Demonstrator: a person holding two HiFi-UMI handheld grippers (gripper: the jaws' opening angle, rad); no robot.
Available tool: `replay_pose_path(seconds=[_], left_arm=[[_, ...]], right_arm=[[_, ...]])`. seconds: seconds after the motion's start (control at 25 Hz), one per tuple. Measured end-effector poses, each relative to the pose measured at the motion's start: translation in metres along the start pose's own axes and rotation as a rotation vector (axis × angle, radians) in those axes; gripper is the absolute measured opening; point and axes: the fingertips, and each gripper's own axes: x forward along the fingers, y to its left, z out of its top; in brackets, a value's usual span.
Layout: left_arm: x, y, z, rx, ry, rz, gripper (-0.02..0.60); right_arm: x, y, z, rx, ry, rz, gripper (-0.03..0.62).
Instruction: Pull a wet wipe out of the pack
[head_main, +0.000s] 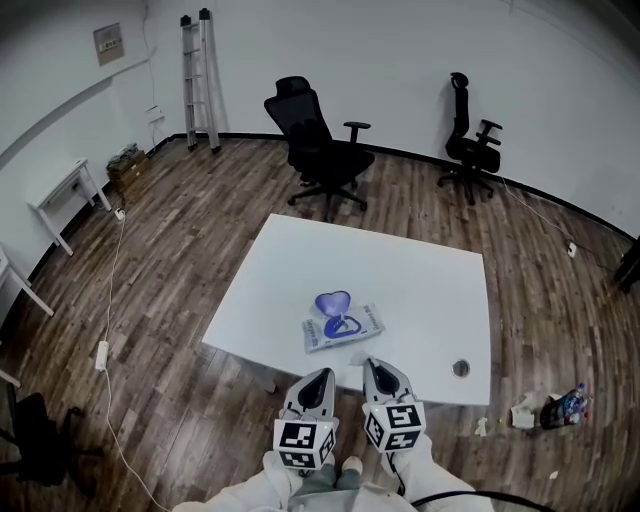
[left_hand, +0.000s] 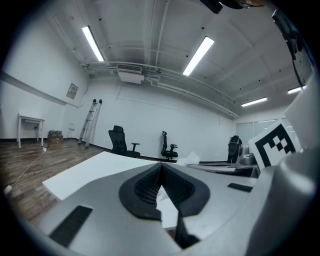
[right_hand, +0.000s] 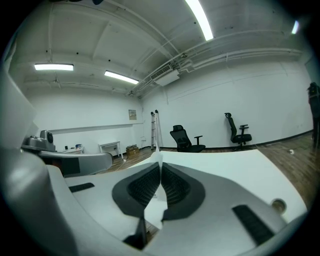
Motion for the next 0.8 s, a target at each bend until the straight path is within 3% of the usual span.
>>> replay_pose_path(seconds=[0.8], left_arm=[[0.011,-0.004,0.007,0.026,-0.012,0.012,-0.003]], right_arm=[[0.002,-0.010,0.008,0.002,-0.017,0.017,0.012]])
